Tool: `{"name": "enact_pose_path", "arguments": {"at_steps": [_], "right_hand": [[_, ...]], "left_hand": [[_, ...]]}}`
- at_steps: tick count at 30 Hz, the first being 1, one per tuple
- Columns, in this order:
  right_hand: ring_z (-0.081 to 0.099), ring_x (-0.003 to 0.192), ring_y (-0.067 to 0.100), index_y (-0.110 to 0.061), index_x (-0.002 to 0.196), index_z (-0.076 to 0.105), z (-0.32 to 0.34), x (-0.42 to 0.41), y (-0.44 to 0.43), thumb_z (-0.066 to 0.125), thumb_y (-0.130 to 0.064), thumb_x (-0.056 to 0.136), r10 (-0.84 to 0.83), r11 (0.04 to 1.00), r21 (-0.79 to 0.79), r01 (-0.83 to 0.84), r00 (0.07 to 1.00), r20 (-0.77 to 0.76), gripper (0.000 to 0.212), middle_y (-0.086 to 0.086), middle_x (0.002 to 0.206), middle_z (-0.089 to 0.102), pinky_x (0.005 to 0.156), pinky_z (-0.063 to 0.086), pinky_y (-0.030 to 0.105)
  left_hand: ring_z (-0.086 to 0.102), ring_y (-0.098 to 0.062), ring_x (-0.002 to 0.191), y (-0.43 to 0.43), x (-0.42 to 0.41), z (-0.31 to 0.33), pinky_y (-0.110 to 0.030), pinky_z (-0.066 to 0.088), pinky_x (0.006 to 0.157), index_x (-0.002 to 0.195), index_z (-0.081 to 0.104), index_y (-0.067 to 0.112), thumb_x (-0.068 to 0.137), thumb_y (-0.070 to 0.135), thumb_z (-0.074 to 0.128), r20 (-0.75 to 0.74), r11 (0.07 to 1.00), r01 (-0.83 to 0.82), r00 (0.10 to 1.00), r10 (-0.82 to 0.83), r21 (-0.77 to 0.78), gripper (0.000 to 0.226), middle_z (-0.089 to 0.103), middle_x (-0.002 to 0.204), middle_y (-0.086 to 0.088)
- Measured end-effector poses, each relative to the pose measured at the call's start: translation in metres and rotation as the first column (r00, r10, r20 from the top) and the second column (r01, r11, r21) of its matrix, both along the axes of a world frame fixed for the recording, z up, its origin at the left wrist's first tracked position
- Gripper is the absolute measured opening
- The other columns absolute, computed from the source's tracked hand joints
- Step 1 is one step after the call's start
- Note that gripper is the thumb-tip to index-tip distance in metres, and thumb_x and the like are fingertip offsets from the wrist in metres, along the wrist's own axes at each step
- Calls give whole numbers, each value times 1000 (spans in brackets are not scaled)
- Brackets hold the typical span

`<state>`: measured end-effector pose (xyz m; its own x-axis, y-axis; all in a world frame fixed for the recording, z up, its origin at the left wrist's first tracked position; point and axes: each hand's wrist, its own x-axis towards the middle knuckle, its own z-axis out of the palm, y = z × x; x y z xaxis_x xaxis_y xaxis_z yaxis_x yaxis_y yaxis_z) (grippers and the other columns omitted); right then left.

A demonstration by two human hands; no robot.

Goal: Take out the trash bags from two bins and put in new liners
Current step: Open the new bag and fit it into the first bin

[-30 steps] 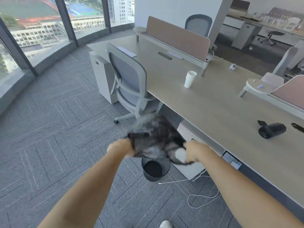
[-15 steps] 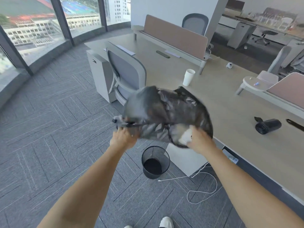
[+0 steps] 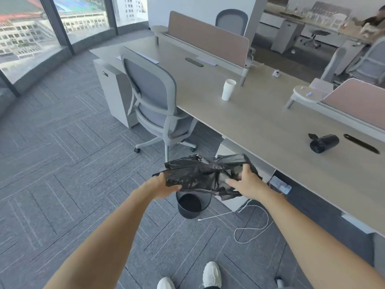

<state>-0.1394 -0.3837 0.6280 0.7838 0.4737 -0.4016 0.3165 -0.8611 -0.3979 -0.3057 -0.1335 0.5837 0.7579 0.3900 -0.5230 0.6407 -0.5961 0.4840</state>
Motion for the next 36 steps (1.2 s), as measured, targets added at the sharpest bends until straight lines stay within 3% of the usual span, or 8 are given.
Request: {"name": "enact_pose_path", "arguments": {"at_steps": [7,11,15,18,21,26,31,36], "right_hand": [[57,102,28,-4,137,26,-15,-26,-21,81,-43,74,-162,985,-99,142,958,-235,92,8,116,54,83,50,36],[54,121,37,-4,138,29,53,-21,-14,77,-30,80,-255,941,261,217,959,122,79,17,135,53,102,43,38],[57,107,43,6,122,48,115,-39,-42,64,-15,90,-420,854,511,93,703,574,42,29,114,59,83,46,41],[65,97,39,-13,130,49,48,-64,-81,55,-11,90,-35,996,-67,61,939,342,41,21,113,63,70,49,38],[61,111,33,-29,144,43,-31,-103,-123,51,-17,92,112,939,-318,-132,990,-82,54,11,136,55,79,50,34],[59,113,32,-29,136,50,-61,-134,-166,46,-30,97,83,980,-184,-77,996,27,39,7,130,62,90,51,40],[55,68,25,-18,62,53,-52,-163,-193,43,-53,98,245,967,-101,-234,963,111,52,-2,60,52,65,43,33],[57,89,21,-27,80,58,-37,-181,-200,53,-65,85,379,898,-256,-357,925,40,38,-6,84,60,92,35,43]], "left_hand": [[62,-17,87,-18,-8,4,-27,52,69,155,10,17,84,48,71,-226,974,220,953,-203,53,99,59,130,-9],[58,-32,112,-18,18,54,-43,52,95,146,-33,26,88,21,64,292,998,-18,956,1,57,113,48,137,-21],[22,-39,140,-40,10,87,-47,24,117,152,8,7,89,38,60,606,915,-254,796,14,313,87,24,152,-25],[43,-33,129,-69,-25,34,-43,41,108,150,23,13,90,31,59,121,906,79,983,-141,416,72,42,142,-18],[61,-26,107,-105,-70,-28,-31,52,83,151,27,18,89,18,57,-406,946,281,893,-196,161,69,58,124,-10],[56,-23,92,-145,-107,-57,-30,48,72,145,37,23,88,7,46,-222,971,167,967,-127,172,60,56,120,-6],[55,-20,87,-167,-133,-58,-31,51,74,136,47,25,90,19,48,-228,944,263,949,-216,200,46,58,107,-2],[57,-21,74,-177,-152,-38,-26,43,55,122,63,17,94,12,47,-301,847,427,892,-337,318,33,63,100,-6]]}}
